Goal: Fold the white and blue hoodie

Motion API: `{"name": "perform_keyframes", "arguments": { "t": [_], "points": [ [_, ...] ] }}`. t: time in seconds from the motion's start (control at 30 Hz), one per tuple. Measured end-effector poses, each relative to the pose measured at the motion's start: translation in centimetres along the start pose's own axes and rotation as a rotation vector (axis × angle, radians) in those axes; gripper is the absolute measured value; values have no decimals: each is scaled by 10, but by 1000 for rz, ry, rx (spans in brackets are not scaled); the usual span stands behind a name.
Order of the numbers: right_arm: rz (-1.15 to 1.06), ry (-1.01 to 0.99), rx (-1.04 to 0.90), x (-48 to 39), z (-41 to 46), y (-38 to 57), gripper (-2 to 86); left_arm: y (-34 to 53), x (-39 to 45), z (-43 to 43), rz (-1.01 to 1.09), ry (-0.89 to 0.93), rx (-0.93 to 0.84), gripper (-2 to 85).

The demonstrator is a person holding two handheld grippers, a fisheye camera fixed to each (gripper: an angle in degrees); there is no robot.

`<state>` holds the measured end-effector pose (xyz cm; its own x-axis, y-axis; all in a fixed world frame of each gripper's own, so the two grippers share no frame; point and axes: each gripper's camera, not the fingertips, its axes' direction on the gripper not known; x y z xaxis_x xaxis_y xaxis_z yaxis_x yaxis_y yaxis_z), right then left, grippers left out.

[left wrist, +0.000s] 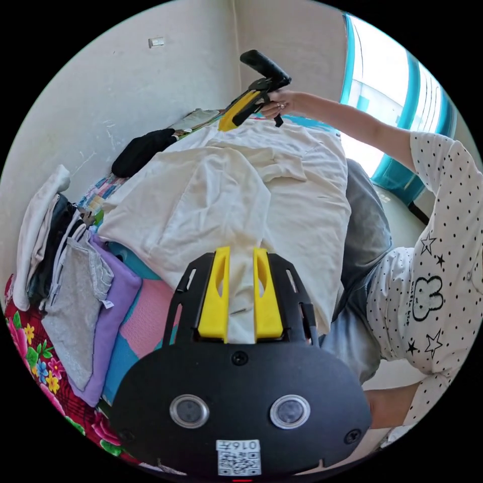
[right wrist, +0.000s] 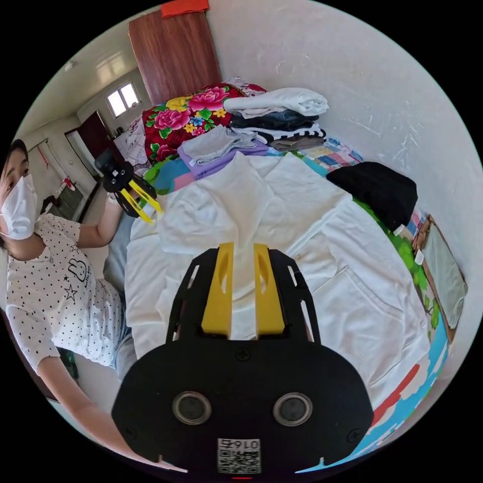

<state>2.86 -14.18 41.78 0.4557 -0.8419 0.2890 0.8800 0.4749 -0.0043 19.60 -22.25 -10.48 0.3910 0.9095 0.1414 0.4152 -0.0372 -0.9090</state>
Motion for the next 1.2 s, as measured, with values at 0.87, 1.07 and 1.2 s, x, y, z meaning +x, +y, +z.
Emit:
{"name": "perform_keyframes", "arguments": {
  "t": [0.87, 1.07, 1.2],
  "points": [
    [-85, 235, -295, -115, 269, -339, -4, 38, -46, 4, -25, 120, -160, 70],
    [-26, 240, -294, -128, 269, -344, -4, 38, -47, -16, -57, 51, -117, 62],
    [-62, 252, -207, -154, 251, -350, -4, 38, -53, -39, -131, -2, 21, 65]
  ]
}}
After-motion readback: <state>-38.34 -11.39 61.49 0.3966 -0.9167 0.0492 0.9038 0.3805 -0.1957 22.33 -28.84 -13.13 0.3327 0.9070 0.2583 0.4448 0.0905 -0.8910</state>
